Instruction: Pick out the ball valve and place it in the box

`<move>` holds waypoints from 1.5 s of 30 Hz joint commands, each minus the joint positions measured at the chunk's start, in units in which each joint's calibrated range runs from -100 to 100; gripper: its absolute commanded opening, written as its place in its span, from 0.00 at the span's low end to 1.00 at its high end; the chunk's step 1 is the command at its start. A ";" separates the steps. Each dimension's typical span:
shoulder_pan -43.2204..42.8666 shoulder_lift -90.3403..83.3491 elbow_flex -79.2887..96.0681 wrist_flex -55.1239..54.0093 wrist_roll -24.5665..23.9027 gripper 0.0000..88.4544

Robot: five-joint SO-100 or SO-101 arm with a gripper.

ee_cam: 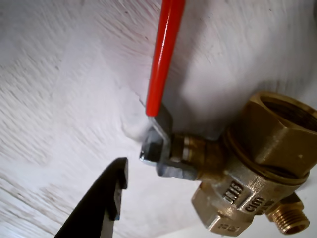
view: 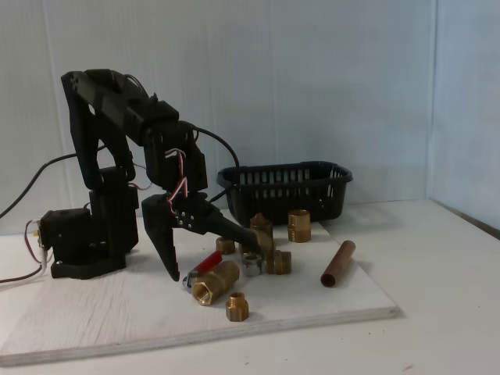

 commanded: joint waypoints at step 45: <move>0.03 -0.18 3.09 -4.87 0.11 0.68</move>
